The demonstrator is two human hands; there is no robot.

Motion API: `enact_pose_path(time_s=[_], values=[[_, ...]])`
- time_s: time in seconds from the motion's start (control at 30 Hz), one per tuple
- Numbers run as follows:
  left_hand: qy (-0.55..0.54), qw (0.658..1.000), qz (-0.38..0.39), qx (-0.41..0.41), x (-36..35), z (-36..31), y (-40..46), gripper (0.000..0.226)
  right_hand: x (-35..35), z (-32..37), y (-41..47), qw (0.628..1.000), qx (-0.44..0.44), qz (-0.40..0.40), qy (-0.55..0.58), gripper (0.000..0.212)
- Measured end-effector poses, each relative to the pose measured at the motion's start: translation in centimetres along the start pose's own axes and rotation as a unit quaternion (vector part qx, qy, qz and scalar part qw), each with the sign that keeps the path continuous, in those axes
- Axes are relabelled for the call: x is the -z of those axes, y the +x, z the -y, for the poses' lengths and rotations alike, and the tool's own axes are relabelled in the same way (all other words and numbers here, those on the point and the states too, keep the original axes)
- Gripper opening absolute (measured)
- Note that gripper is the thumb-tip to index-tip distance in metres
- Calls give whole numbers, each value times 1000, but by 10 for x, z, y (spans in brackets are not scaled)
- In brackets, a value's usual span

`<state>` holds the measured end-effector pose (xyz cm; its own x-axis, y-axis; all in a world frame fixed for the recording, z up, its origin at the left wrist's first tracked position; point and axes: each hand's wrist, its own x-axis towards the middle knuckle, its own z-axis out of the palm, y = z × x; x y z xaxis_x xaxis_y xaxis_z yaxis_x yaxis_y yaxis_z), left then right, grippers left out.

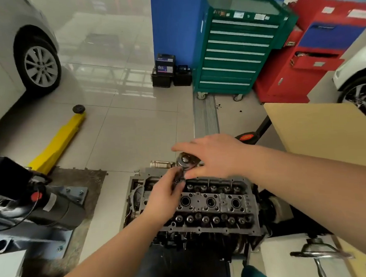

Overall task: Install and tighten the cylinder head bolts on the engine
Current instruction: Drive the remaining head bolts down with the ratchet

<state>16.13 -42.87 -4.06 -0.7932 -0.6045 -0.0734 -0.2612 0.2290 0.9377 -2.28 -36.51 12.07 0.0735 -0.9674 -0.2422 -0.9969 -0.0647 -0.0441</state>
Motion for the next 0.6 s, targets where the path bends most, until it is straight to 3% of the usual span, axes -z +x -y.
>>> enact_pose_path(time_s=[0.1,0.2,0.37,0.43,0.53,0.6], values=[[74,994,-70,-33,-11,-5,4,26,-6,13,11,1000,20,-8,-3,44],[85,992,-85,-32,-11,-1,2,21,-6,19,19,999,-14,6,29,22],[66,992,-83,-73,15,-9,10,32,19,25,28,997,-32,-38,58,20],[36,995,-47,-81,39,-9,16,32,34,28,34,996,-34,-49,60,20],[-81,996,13,-40,89,2,15,34,39,36,44,994,-46,-58,81,18],[-95,995,-32,10,119,21,9,35,33,43,51,993,-53,-53,93,18]])
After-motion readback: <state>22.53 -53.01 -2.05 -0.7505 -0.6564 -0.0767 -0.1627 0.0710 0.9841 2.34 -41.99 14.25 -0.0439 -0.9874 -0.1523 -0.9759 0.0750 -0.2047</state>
